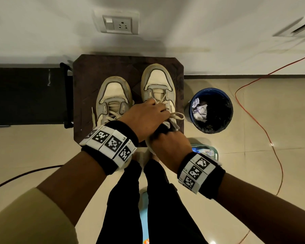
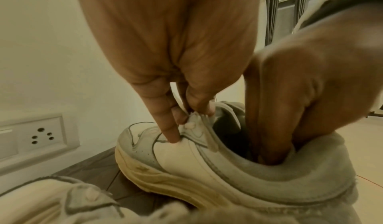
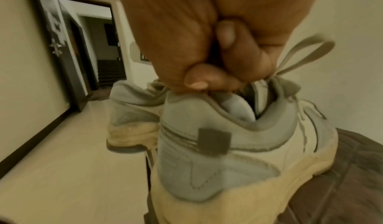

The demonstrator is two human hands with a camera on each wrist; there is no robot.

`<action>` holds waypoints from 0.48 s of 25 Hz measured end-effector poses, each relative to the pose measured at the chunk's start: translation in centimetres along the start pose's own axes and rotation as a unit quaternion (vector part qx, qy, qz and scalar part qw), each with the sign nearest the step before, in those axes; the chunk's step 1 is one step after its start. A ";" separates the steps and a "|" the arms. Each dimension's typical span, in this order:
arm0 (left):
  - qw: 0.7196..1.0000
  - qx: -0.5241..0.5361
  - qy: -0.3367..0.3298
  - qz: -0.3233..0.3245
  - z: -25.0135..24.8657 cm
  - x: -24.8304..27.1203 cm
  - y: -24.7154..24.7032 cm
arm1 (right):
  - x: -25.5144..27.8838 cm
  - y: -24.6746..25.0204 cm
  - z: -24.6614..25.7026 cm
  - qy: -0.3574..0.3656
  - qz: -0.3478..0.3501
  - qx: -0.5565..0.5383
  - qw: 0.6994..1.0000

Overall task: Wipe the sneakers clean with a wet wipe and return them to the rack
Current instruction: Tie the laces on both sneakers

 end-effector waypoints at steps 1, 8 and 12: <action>1.000 0.000 -0.002 0.006 0.0 0.0 0.1 | -0.5 -0.1 0.1 -0.004 0.031 0.012 0.999; 1.000 -0.006 0.007 -0.006 0.0 0.4 0.2 | -0.7 2.0 0.3 0.001 0.012 0.017 1.000; 1.000 0.006 0.018 -0.008 0.1 0.3 -0.2 | 1.8 2.4 0.1 0.000 0.173 0.028 0.985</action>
Point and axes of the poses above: each hand's wrist, its own x-axis away from the middle knuckle, its own y-axis out of the back of the hand, z = x × y, the point moved 2 cm from there along -x, towards the middle knuckle, and after that the axes turned 12 degrees about -y, right-handed, at the moved point
